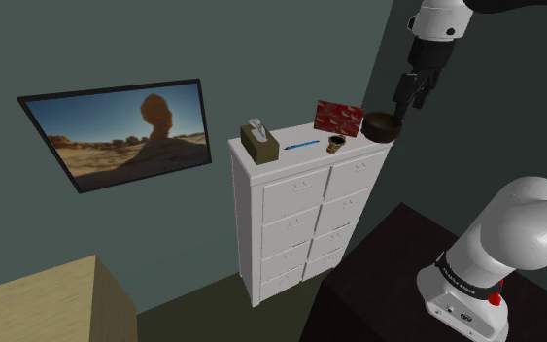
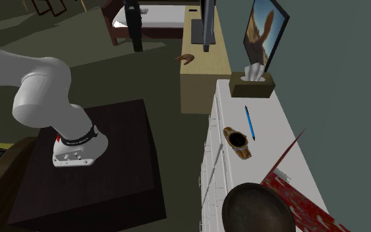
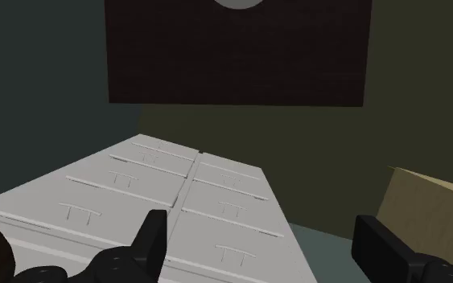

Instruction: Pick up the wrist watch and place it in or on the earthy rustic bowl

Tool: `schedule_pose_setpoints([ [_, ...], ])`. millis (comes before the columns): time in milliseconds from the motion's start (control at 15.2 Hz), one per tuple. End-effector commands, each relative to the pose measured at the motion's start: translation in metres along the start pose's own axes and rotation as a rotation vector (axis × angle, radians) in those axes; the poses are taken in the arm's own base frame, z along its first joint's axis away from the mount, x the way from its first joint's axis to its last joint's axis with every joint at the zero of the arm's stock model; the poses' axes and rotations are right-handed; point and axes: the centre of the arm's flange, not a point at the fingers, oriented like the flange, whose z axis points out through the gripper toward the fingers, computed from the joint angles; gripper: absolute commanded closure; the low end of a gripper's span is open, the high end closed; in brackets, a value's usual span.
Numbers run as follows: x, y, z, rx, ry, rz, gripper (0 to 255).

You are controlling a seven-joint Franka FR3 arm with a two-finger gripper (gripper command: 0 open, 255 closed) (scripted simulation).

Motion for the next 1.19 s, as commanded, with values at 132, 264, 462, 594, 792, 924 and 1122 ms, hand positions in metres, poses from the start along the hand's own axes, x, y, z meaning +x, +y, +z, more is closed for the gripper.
schedule_pose_setpoints([
  [132,0.021,0.004,0.016,0.003,0.002,0.051,0],
  [264,0.041,0.009,0.031,0.006,0.005,0.101,0],
  [462,0.071,0.019,0.055,0.011,0.008,0.177,0],
  [594,0.091,0.026,0.070,0.014,0.011,0.228,0],
  [792,0.119,0.039,0.094,0.019,0.014,0.304,0],
  [924,0.138,0.049,0.109,0.022,0.017,0.355,0],
  [1122,0.165,0.065,0.133,0.026,0.020,0.431,0],
])
